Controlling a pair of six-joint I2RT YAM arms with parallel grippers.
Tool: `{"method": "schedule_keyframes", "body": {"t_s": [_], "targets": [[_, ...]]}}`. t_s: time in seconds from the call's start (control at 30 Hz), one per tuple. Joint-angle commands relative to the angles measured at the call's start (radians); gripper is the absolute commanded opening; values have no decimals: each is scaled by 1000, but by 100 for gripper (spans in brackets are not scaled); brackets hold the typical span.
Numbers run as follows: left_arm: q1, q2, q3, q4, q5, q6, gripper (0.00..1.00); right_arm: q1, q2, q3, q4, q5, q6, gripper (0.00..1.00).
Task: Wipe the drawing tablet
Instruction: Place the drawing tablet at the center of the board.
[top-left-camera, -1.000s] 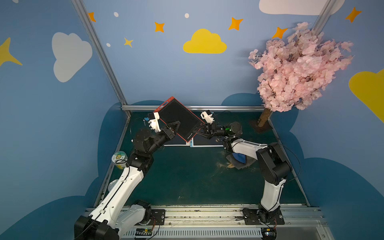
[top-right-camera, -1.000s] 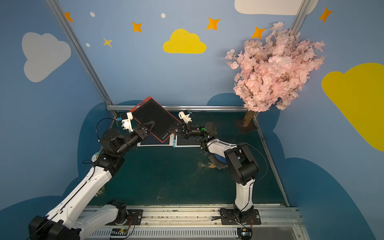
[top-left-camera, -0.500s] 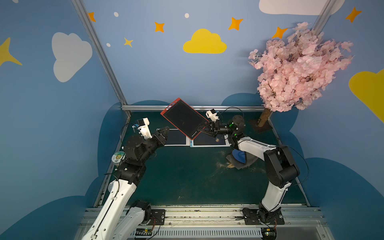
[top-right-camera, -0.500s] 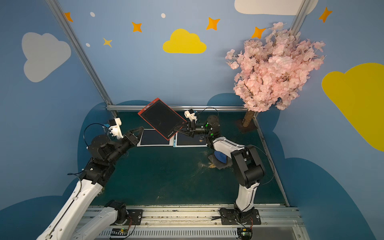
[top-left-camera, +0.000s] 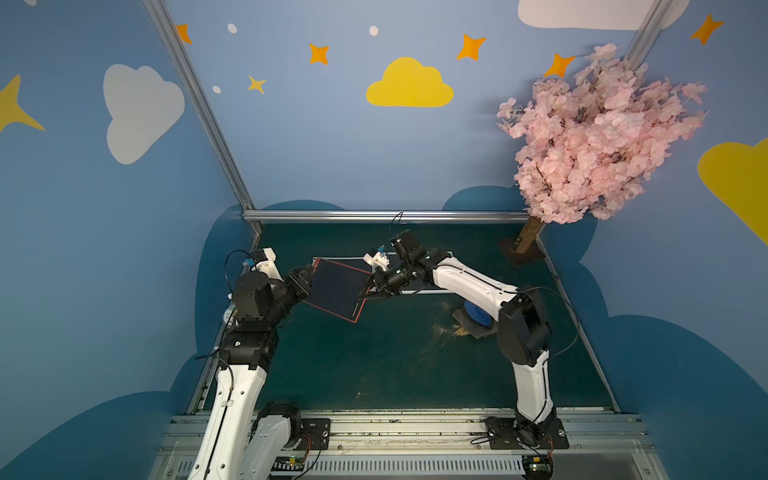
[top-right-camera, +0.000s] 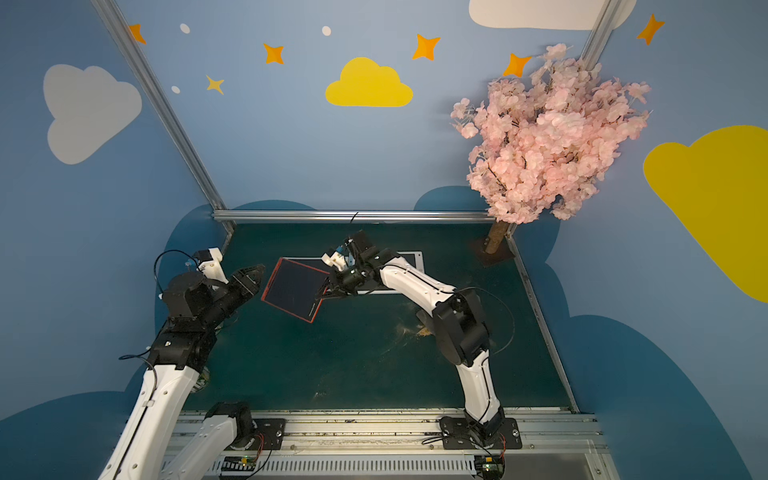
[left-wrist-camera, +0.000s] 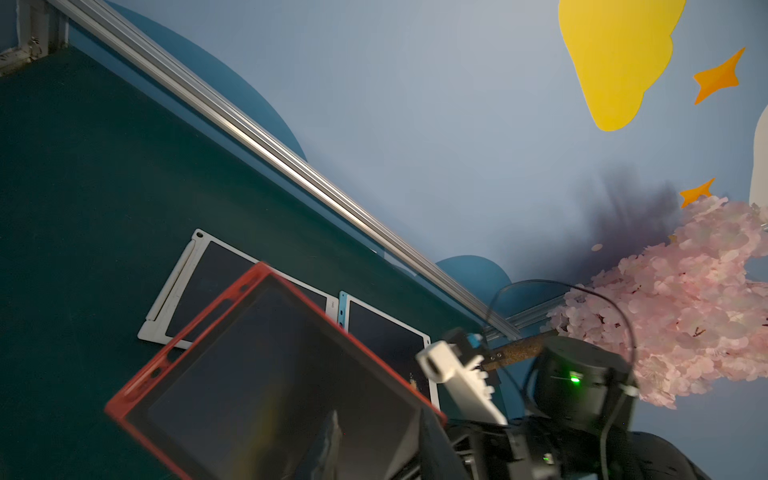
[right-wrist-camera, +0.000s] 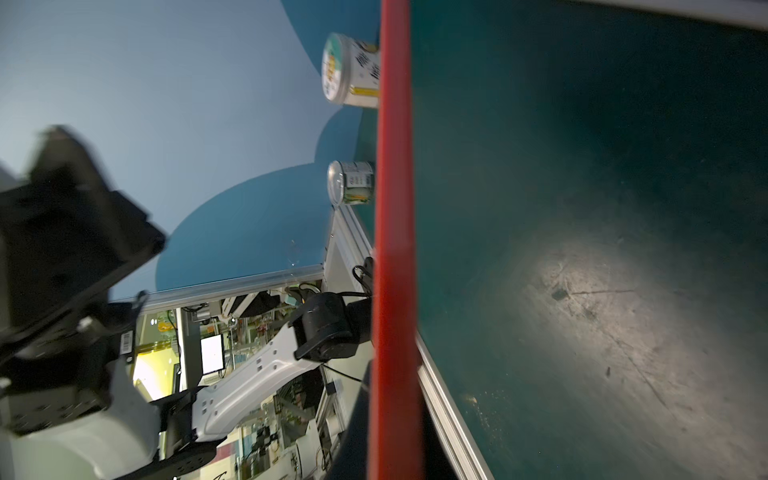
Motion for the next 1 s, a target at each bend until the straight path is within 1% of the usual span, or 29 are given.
{"method": "schedule_keyframes", "body": {"t_s": [0.0, 0.07, 0.13, 0.2, 0.27, 0.33, 0.43, 0.53, 0.7, 0.8, 0.87, 0.9, 0.97], "targets": [[15, 1, 4, -6, 81, 34, 33, 46, 103, 146, -67, -10, 36, 0], [19, -14, -3, -16, 103, 36, 33, 63, 191, 261, -128, -11, 41, 0], [19, -27, -3, -37, 113, 40, 34, 69, 253, 336, -169, -22, 43, 0], [20, -36, -5, -55, 119, 47, 34, 67, 303, 379, -187, -68, 50, 0], [20, -43, -15, -53, 126, 44, 34, 67, 364, 425, -220, -153, 53, 0], [21, -43, -26, -40, 134, 30, 34, 68, 408, 474, -283, -179, 26, 0], [21, -39, -44, -3, 148, 1, 34, 70, 425, 482, -288, -146, 16, 0], [21, -25, -53, 22, 160, -16, 33, 73, 452, 484, -243, -150, 61, 0], [23, -8, -47, 32, 168, -9, 34, 89, 514, 516, -172, -171, 149, 0], [23, -8, -45, 29, 169, 3, 34, 93, 542, 529, -89, -176, 227, 16], [23, -10, -47, 23, 170, 8, 34, 91, 553, 531, -16, -179, 275, 36], [23, -12, -48, 21, 171, 7, 34, 89, 558, 534, 13, -174, 290, 44], [23, -11, -52, 23, 181, 1, 34, 87, 571, 558, 30, -160, 298, 54]]}}
